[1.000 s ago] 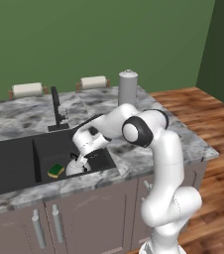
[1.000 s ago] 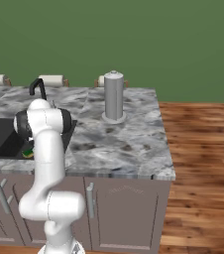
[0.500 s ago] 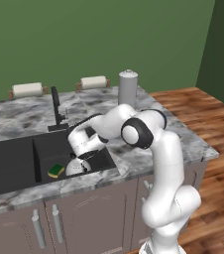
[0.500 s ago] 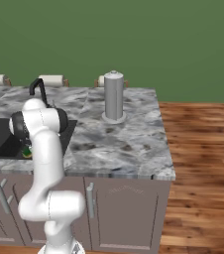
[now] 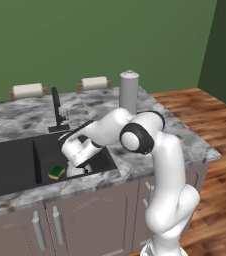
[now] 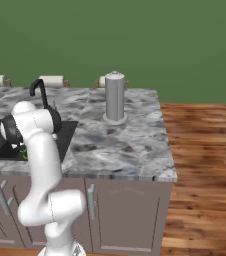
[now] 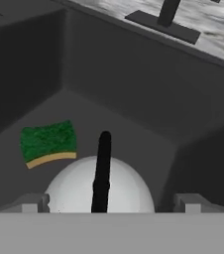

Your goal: Open the cabinet, pick the kettle from the cabinet, and place it in the sink.

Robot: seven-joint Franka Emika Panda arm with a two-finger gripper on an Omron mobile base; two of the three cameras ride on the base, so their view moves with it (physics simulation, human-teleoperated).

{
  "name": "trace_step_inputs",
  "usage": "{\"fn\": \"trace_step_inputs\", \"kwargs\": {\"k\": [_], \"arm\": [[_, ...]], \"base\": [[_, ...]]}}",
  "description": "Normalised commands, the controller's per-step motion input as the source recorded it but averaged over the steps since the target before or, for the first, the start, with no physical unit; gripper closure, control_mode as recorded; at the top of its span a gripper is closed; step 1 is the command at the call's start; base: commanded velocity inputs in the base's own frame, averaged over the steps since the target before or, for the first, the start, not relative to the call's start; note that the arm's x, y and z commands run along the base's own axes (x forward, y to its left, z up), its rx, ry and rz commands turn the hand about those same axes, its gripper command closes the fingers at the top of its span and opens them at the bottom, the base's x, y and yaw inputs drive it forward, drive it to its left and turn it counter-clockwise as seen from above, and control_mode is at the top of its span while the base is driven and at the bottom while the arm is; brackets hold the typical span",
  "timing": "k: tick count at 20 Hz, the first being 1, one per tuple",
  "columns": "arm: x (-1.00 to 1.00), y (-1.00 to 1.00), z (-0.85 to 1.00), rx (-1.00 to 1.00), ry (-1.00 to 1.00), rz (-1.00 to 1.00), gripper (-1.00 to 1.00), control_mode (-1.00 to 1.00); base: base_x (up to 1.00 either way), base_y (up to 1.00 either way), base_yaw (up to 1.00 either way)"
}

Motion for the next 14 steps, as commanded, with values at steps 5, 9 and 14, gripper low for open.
{"fn": "trace_step_inputs", "kwargs": {"k": [5,9,14], "arm": [[-0.23,-0.01,0.26,0.00,0.00,-0.22,-1.00,-1.00],[-0.17,-0.04,0.35,0.00,-0.02,-0.17,-1.00,-1.00],[-0.03,-0.02,0.44,0.00,-0.02,-0.11,-1.00,-1.00]], "base": [[0.00,0.00,0.00],[0.00,0.00,0.00],[0.00,0.00,0.00]]}}
